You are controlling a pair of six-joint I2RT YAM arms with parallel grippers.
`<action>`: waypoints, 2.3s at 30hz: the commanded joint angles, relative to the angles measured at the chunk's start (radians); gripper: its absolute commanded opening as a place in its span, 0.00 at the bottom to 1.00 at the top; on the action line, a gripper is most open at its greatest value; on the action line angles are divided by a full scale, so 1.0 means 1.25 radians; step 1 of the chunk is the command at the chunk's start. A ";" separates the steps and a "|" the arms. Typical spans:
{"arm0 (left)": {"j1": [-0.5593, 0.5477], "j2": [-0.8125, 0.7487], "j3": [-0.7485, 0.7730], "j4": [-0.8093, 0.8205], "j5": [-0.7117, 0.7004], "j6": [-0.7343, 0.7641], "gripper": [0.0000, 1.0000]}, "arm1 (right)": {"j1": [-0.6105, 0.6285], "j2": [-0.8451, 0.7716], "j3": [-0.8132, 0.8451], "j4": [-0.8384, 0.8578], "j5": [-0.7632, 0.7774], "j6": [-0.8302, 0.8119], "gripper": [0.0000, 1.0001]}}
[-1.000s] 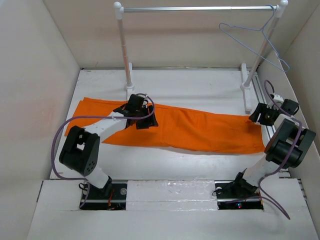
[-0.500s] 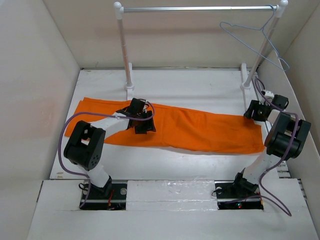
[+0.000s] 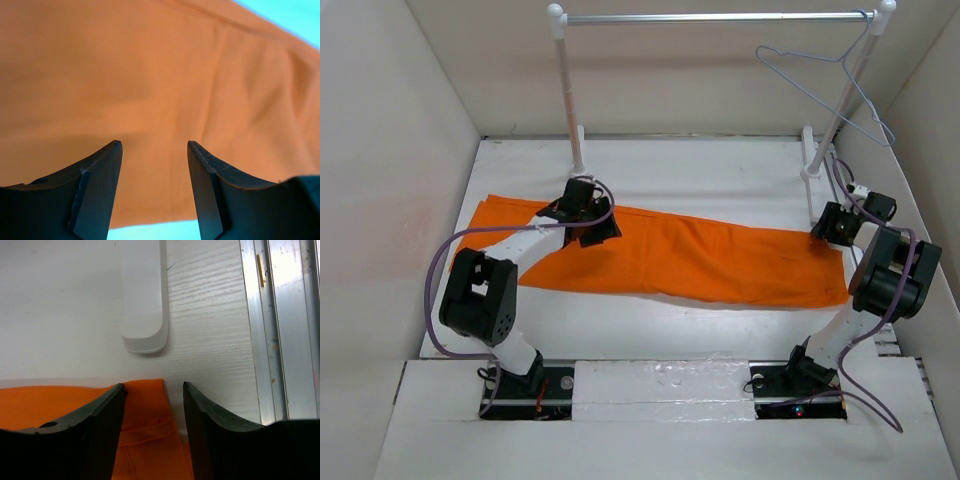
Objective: Place the trousers on the hanger
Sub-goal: Fold the trousers at the center of the board.
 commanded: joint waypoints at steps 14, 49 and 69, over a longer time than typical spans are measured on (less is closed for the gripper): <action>0.234 0.093 -0.095 0.087 0.082 -0.114 0.51 | -0.062 -0.094 -0.050 0.051 -0.066 0.046 0.00; 0.026 -0.136 -0.042 -0.001 0.064 -0.054 0.54 | -0.110 -0.495 -0.094 -0.307 0.179 0.078 0.71; -0.217 -0.125 -0.066 0.009 -0.010 -0.003 0.54 | -0.275 -0.689 -0.475 -0.281 0.079 0.277 0.70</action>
